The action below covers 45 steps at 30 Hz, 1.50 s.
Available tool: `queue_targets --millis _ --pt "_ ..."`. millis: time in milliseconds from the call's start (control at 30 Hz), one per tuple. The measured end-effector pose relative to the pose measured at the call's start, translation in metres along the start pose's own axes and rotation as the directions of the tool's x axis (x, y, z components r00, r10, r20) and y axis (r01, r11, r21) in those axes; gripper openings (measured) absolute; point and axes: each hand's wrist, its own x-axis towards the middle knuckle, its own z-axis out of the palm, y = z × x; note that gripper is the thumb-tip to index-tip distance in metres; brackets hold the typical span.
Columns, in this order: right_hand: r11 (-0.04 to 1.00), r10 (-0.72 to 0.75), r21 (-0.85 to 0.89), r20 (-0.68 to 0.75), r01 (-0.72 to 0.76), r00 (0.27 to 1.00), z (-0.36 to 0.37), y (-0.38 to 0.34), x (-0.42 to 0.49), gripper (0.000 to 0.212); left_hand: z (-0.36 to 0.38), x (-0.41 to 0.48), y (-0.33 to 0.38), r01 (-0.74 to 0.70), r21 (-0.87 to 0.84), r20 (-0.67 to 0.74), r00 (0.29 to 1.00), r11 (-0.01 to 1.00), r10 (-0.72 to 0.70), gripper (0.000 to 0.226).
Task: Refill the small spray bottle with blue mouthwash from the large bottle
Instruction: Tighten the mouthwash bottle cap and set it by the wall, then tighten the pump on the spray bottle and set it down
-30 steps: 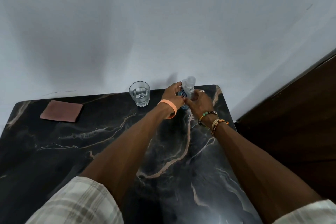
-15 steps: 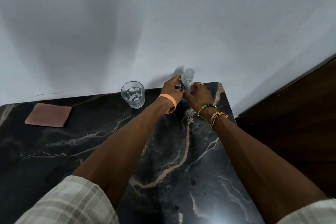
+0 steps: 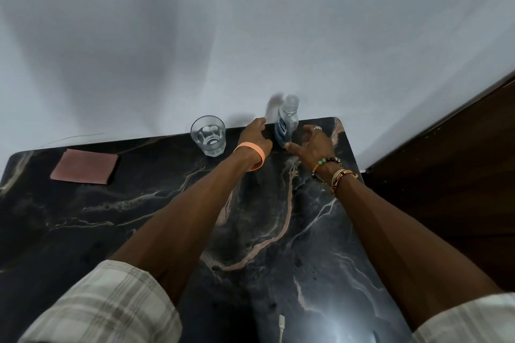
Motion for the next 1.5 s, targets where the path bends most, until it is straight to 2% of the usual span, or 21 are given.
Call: queue_targets --millis 333,600,767,933,1100,1300,1400,1500 --pt "0.997 0.042 0.066 -0.094 -0.036 0.995 -0.028 0.013 -0.059 0.072 -0.013 -0.05 -0.016 -0.002 -0.008 -0.032 0.999 1.0 0.002 0.053" --pt "1.0 -0.014 0.019 -0.013 0.015 1.0 -0.001 0.014 -0.112 0.063 -0.002 -0.11 -0.064 0.014 -0.051 -0.06 0.998 0.999 -0.017 0.04" --pt "0.998 -0.057 -0.03 0.158 0.063 0.986 0.037 0.012 -0.147 0.067 -0.018 -0.141 -0.084 0.042 -0.051 -0.11 0.993 0.998 -0.048 0.034" --pt "0.976 -0.158 -0.102 0.282 0.194 0.946 0.073 -0.007 -0.176 0.067 -0.034 -0.171 -0.107 0.053 -0.095 -0.157 0.985 0.994 -0.067 0.035" --pt "0.938 -0.265 -0.116 0.362 0.325 0.894 0.1 -0.033 -0.196 0.06 -0.057 -0.198 -0.136 0.116 -0.206 -0.259 0.951 0.972 -0.169 0.033" --pt "0.892 -0.359 -0.084 0.463 0.443 0.81 0.132 -0.061 -0.221 0.062 -0.071 -0.24 -0.178 0.173 -0.338 -0.337 0.895 0.925 -0.291 0.029" --pt "0.865 -0.394 -0.063 0.529 0.498 0.752 0.149 -0.073 -0.235 0.067 -0.064 -0.268 -0.2 0.2 -0.352 -0.332 0.887 0.914 -0.322 0.023" --pt "0.847 -0.398 -0.046 0.604 0.529 0.69 0.165 -0.082 -0.248 0.061 -0.06 -0.296 -0.223 0.234 -0.386 -0.29 0.887 0.892 -0.359 0.028"
